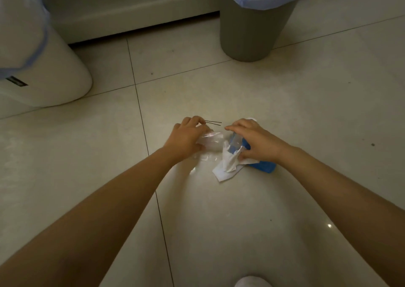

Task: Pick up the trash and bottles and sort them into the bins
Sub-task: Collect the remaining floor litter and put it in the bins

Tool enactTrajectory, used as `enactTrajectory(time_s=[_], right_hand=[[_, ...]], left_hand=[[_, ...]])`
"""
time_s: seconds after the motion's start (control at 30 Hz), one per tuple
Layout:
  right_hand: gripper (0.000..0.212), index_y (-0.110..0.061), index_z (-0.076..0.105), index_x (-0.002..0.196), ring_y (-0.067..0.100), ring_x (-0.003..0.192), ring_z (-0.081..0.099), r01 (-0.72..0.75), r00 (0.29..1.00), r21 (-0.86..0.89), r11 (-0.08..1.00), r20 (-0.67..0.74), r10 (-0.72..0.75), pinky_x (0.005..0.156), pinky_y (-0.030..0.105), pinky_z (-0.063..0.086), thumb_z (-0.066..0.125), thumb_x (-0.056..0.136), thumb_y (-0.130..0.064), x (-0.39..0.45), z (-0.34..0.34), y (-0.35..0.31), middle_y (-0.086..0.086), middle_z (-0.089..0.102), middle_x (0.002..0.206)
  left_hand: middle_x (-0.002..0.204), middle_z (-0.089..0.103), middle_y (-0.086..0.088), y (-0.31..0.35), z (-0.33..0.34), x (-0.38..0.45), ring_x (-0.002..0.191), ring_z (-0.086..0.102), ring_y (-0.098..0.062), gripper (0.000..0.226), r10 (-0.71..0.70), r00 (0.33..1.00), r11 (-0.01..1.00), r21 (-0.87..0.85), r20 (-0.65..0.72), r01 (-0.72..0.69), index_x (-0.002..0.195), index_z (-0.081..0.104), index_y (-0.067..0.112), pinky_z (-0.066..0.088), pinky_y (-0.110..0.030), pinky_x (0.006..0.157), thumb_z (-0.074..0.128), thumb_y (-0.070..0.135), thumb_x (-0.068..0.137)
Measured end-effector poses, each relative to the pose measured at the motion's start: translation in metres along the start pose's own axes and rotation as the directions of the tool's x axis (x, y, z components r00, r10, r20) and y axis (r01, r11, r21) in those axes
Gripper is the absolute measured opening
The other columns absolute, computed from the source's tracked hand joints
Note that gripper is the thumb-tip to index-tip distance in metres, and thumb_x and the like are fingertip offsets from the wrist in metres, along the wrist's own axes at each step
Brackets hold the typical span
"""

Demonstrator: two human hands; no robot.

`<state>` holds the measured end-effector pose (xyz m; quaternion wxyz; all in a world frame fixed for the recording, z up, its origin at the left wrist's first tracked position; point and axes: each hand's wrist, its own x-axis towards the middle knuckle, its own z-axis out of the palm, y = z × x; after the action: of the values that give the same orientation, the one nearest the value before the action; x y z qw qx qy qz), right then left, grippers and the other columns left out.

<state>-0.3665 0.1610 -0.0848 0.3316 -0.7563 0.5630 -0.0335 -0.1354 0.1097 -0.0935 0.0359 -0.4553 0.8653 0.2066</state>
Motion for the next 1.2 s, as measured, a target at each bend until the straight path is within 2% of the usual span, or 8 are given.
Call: enactTrajectory(time_s=[0.07,0.13,0.27,0.4,0.5,0.73,0.93,1.2], right_hand=[[0.103,-0.029,0.017,0.149,0.023,0.143,0.008,-0.061,0.997,-0.129,0.99,0.034,0.066,0.114,0.035,0.013,0.08,0.068,-0.039,0.005,0.003,0.002,-0.001,0.018,0.154],[0.121,-0.038,-0.002,0.149,0.02,0.145,-0.012,-0.159,0.981,-0.227,0.961,0.071,0.179,0.115,0.054,-0.002,0.076,0.059,-0.062,0.005,0.008,0.003,-0.002,-0.006,0.159],[0.113,-0.05,-0.01,0.144,0.021,0.145,-0.014,-0.257,0.96,-0.176,0.95,0.068,0.272,0.11,0.064,-0.002,0.059,0.06,-0.081,-0.003,0.016,0.003,-0.005,-0.016,0.158],[0.1,-0.052,0.001,0.145,0.023,0.145,0.002,-0.259,0.961,-0.157,0.953,0.058,0.271,0.112,0.055,0.015,0.064,0.069,-0.069,-0.014,0.023,-0.004,-0.003,-0.009,0.159],[0.098,-0.045,0.01,0.147,0.024,0.14,0.015,-0.224,0.973,-0.217,0.95,0.002,0.23,0.108,0.045,0.026,0.07,0.071,-0.057,-0.019,0.037,-0.015,-0.001,0.007,0.157],[0.085,-0.034,0.028,0.139,0.021,0.114,0.045,-0.187,0.982,-0.238,0.953,-0.046,0.182,0.091,0.04,0.037,0.075,0.068,-0.047,-0.016,0.054,-0.035,-0.002,0.039,0.131],[0.076,-0.034,0.028,0.139,0.019,0.109,0.051,-0.152,0.988,-0.138,0.979,-0.06,0.145,0.091,0.038,0.037,0.071,0.076,-0.037,-0.012,0.06,-0.043,-0.004,0.049,0.123],[0.066,-0.032,0.029,0.141,0.017,0.109,0.053,-0.126,0.989,-0.203,0.971,-0.1,0.107,0.093,0.033,0.034,0.061,0.083,-0.037,-0.017,0.063,-0.042,-0.005,0.053,0.121]], left_hand=[[0.144,0.034,0.0,0.001,0.002,0.003,0.128,0.035,-0.024,0.069,-0.071,0.996,0.997,0.003,0.056,0.071,0.14,0.039,0.026,0.032,-0.041,0.099,0.072,0.03,0.079],[0.148,0.031,0.001,0.001,0.005,0.003,0.131,0.033,-0.025,0.071,-0.104,0.991,0.995,0.008,0.079,0.103,0.145,0.029,0.025,0.032,-0.043,0.099,0.065,0.038,0.084],[0.153,0.027,0.008,-0.004,0.011,-0.002,0.135,0.031,-0.021,0.052,-0.054,0.997,0.998,0.035,0.05,0.052,0.148,0.023,0.03,0.036,-0.041,0.097,0.034,0.043,0.1],[0.146,0.042,0.005,-0.004,0.016,-0.01,0.126,0.043,-0.022,0.051,-0.007,1.0,0.999,0.049,-0.009,0.008,0.146,0.032,0.031,0.043,-0.037,0.092,0.046,0.025,0.097],[0.128,0.054,0.0,-0.001,0.018,-0.014,0.111,0.052,-0.023,0.044,0.006,0.999,0.999,0.051,-0.042,-0.003,0.138,0.045,0.028,0.044,-0.035,0.087,0.052,0.029,0.094],[0.115,0.063,-0.002,-0.002,0.015,-0.013,0.097,0.061,-0.024,0.043,-0.089,0.994,0.996,-0.023,-0.063,0.088,0.127,0.052,0.021,0.043,-0.032,0.079,0.061,0.019,0.086],[0.119,0.062,-0.001,-0.002,0.009,-0.009,0.102,0.059,-0.022,0.045,-0.111,0.993,0.989,-0.104,-0.044,0.106,0.13,0.05,0.022,0.042,-0.028,0.078,0.058,0.014,0.086],[0.104,0.062,-0.009,-0.001,0.005,0.042,0.101,0.056,-0.026,0.047,0.069,0.995,0.997,-0.014,-0.068,-0.071,0.128,0.056,0.024,0.04,-0.028,0.074,0.064,0.015,0.083]])
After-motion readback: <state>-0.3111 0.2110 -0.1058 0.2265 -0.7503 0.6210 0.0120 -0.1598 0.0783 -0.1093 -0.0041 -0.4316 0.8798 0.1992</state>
